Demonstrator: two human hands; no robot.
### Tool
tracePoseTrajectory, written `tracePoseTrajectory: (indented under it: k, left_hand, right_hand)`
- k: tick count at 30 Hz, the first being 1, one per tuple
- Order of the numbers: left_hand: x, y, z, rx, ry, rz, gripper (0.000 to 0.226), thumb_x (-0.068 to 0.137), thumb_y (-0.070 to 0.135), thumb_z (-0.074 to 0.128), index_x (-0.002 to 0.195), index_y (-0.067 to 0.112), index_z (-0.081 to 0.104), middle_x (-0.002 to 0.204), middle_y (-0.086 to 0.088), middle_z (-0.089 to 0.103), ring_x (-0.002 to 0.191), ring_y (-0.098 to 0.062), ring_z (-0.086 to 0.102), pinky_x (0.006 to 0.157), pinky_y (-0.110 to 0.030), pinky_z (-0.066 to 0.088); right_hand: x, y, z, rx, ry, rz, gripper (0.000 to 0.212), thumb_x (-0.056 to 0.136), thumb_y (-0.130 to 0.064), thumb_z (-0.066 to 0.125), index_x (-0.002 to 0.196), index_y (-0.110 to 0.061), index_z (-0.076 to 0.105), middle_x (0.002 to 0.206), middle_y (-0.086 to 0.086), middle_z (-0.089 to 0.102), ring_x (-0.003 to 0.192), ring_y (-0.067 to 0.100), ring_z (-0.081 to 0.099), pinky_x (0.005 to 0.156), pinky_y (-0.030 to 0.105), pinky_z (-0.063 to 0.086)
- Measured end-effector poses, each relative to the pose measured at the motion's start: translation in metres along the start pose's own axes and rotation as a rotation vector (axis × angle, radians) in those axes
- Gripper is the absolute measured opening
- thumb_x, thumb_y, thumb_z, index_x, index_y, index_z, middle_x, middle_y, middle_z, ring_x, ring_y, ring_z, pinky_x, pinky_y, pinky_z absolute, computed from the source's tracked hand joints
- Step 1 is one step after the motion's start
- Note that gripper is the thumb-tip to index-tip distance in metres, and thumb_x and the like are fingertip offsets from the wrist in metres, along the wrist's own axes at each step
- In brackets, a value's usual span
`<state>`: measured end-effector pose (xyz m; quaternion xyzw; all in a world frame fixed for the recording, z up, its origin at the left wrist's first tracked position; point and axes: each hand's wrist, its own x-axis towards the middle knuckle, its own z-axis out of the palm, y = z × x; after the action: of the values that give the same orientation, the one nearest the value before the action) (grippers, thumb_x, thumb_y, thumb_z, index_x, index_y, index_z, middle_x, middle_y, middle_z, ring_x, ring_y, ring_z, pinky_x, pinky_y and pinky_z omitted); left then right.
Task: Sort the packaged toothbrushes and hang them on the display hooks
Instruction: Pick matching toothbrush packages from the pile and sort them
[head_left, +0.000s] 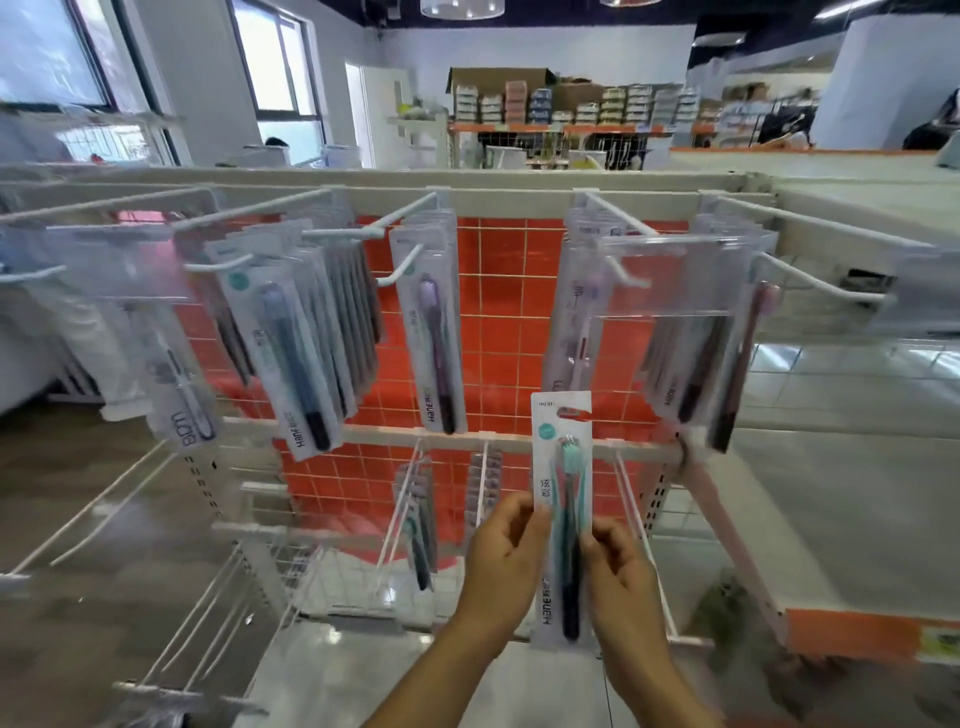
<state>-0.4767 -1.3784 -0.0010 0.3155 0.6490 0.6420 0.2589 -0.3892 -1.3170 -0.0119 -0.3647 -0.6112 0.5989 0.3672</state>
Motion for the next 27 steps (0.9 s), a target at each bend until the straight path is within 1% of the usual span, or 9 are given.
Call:
tracePoseTrajectory:
  k: [2,3,8,12,15,18,22,24,27]
  left_hand:
    - [-0.005,0.003,-0.014,-0.019,0.003,0.023,0.014,0.097,0.023,0.053,0.103,0.018,0.064,0.096,0.003,0.072,0.094,-0.012,0.068,0.085,-0.027,0.056]
    - [-0.006,0.003,-0.022,-0.032,0.003,0.035,0.013,0.097,0.019,0.053,0.105,0.018,0.064,0.097,0.005,0.072,0.095,-0.01,0.068,0.085,-0.026,0.055]
    - [-0.018,0.005,-0.063,-0.03,-0.003,0.035,0.013,0.096,0.015,0.055,0.1,0.023,0.064,0.093,0.009,0.073,0.09,-0.002,0.068,0.077,-0.018,0.053]
    - [-0.026,-0.001,-0.091,-0.015,0.01,0.003,0.013,0.095,0.016,0.056,0.1,0.02,0.068,0.093,0.003,0.074,0.089,-0.008,0.069,0.078,-0.024,0.056]
    - [-0.032,-0.005,-0.111,-0.007,0.022,-0.015,0.012,0.094,0.016,0.057,0.097,0.02,0.069,0.089,0.004,0.074,0.081,-0.006,0.068,0.071,-0.021,0.054]
    - [-0.04,-0.008,-0.127,-0.006,0.022,-0.022,0.012,0.094,0.016,0.057,0.096,0.019,0.07,0.087,0.003,0.074,0.083,-0.011,0.069,0.076,-0.028,0.057]
    - [-0.051,-0.015,-0.144,0.003,0.002,-0.037,0.014,0.095,0.017,0.057,0.097,0.017,0.071,0.088,0.001,0.074,0.086,-0.017,0.069,0.081,-0.036,0.058]
    - [-0.056,-0.019,-0.151,0.025,-0.012,-0.036,0.014,0.094,0.018,0.058,0.098,0.019,0.071,0.09,0.004,0.073,0.088,-0.014,0.069,0.082,-0.034,0.058]
    - [-0.066,-0.027,-0.159,0.041,-0.033,-0.041,0.015,0.094,0.016,0.059,0.099,0.02,0.072,0.09,0.008,0.073,0.088,-0.011,0.069,0.081,-0.028,0.057]
  right_hand:
    - [-0.009,-0.003,0.013,0.013,-0.011,-0.011,0.021,0.097,-0.008,0.048,0.089,-0.02,0.063,0.076,-0.008,0.068,0.07,0.007,0.064,0.065,0.022,0.052]
    - [-0.013,-0.004,0.02,0.019,-0.017,-0.014,0.021,0.096,-0.008,0.048,0.089,-0.02,0.063,0.076,-0.007,0.067,0.068,0.006,0.062,0.063,0.02,0.051]
    - [-0.037,0.0,0.053,0.029,-0.045,0.009,0.02,0.098,-0.011,0.047,0.089,-0.018,0.063,0.082,0.002,0.066,0.07,0.007,0.063,0.059,0.018,0.051]
    - [-0.05,0.002,0.073,-0.01,-0.073,0.027,0.022,0.098,-0.013,0.046,0.087,-0.019,0.064,0.079,0.002,0.064,0.069,0.009,0.06,0.061,0.019,0.05]
    - [-0.063,0.0,0.085,-0.01,-0.1,0.035,0.027,0.099,-0.012,0.045,0.085,-0.024,0.065,0.073,-0.006,0.063,0.062,-0.002,0.058,0.058,0.013,0.049]
    - [-0.074,-0.001,0.094,-0.036,-0.119,0.014,0.032,0.099,-0.012,0.044,0.084,-0.03,0.067,0.082,-0.003,0.068,0.075,0.008,0.061,0.066,0.018,0.051]
    - [-0.09,-0.002,0.108,-0.028,-0.126,-0.02,0.025,0.098,-0.014,0.047,0.092,-0.03,0.066,0.081,-0.017,0.069,0.074,-0.002,0.063,0.064,0.013,0.051]
    - [-0.098,-0.001,0.114,-0.007,-0.129,-0.034,0.02,0.097,-0.015,0.05,0.097,-0.029,0.065,0.084,-0.021,0.069,0.079,-0.004,0.065,0.064,0.011,0.05]
    - [-0.109,0.003,0.121,0.005,-0.132,-0.049,0.018,0.096,-0.013,0.052,0.1,-0.025,0.064,0.087,-0.017,0.07,0.081,-0.001,0.066,0.066,0.012,0.051]
